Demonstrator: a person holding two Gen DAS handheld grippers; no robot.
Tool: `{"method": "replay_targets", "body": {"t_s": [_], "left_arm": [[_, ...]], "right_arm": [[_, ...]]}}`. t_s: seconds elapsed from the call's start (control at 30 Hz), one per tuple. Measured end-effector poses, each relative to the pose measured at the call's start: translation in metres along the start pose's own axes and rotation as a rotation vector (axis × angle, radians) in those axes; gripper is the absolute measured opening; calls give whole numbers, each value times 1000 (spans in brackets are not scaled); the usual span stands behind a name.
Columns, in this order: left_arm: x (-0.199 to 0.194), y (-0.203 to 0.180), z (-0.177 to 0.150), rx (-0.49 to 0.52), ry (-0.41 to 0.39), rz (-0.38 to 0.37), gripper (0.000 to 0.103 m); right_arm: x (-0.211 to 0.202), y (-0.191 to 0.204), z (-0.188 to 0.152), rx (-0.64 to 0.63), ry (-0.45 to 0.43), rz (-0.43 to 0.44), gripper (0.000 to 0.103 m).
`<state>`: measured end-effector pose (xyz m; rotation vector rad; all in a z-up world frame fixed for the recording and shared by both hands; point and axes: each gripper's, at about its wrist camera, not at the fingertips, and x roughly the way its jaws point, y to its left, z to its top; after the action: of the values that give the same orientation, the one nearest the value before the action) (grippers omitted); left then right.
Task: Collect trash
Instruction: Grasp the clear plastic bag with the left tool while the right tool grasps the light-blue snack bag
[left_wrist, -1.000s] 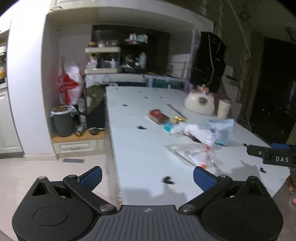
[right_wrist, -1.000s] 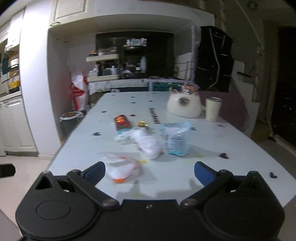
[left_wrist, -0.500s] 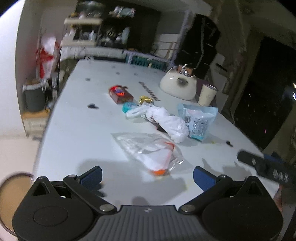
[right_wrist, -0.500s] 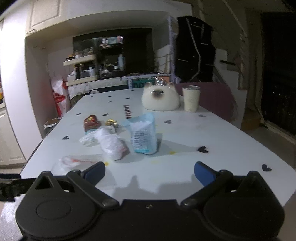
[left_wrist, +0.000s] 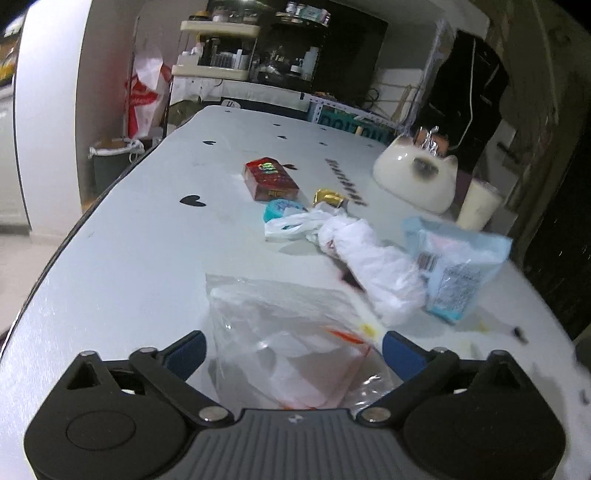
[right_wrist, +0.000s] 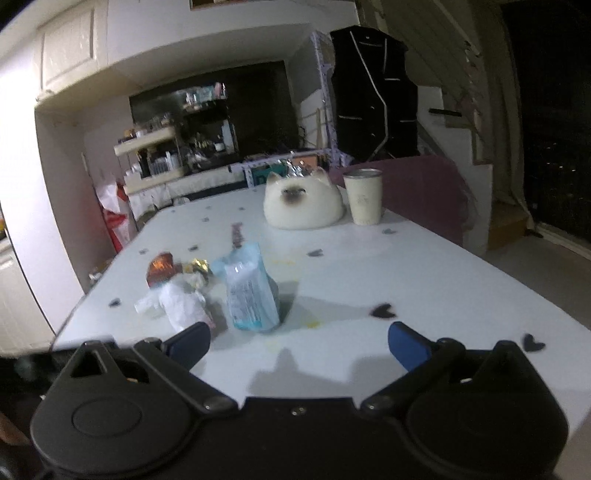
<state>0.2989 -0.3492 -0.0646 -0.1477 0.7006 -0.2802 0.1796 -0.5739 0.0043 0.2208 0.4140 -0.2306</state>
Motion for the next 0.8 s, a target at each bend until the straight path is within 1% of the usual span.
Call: {"method": "replay_targets", "body": {"t_s": [0.07,0.1,0.2,0.37,0.43,0.5,0.53,0.6,0.67,0.73,0.77,0.8], "left_arm": [[4,1,-2,5,-7,-8,91],[5,1,-2,16,-17,-2,87],[8,2,-1,31,-29,-12,79],[5,10,0,53,-34,-50,74],[0,16,-1,59,-31,-65,73],[-5,23,-2,58,-28,-77,73],[-8,27,-3,58,-28,-78,73],[-13,33,-5,67,-27,-79,72],[-19,38,-7,78,-19,-73,72],[-25,43,-9,90,-19,-74,72],[-28,46,-9,94,-21,-76,72],[-32,49,-9,99,-25,-75,72]], "right_arm": [[10,1,6,6,2,26,103],[15,2,8,5,1,32,103],[34,4,18,9,5,47,103],[68,5,33,21,2,71,103],[82,7,36,10,10,91,100],[97,10,39,1,39,104,92],[107,14,40,-3,65,96,91],[122,22,41,-19,98,100,85],[135,31,39,-52,136,117,82],[145,40,35,-98,171,113,75],[147,43,33,-112,182,110,68],[147,45,32,-120,185,106,56]]}}
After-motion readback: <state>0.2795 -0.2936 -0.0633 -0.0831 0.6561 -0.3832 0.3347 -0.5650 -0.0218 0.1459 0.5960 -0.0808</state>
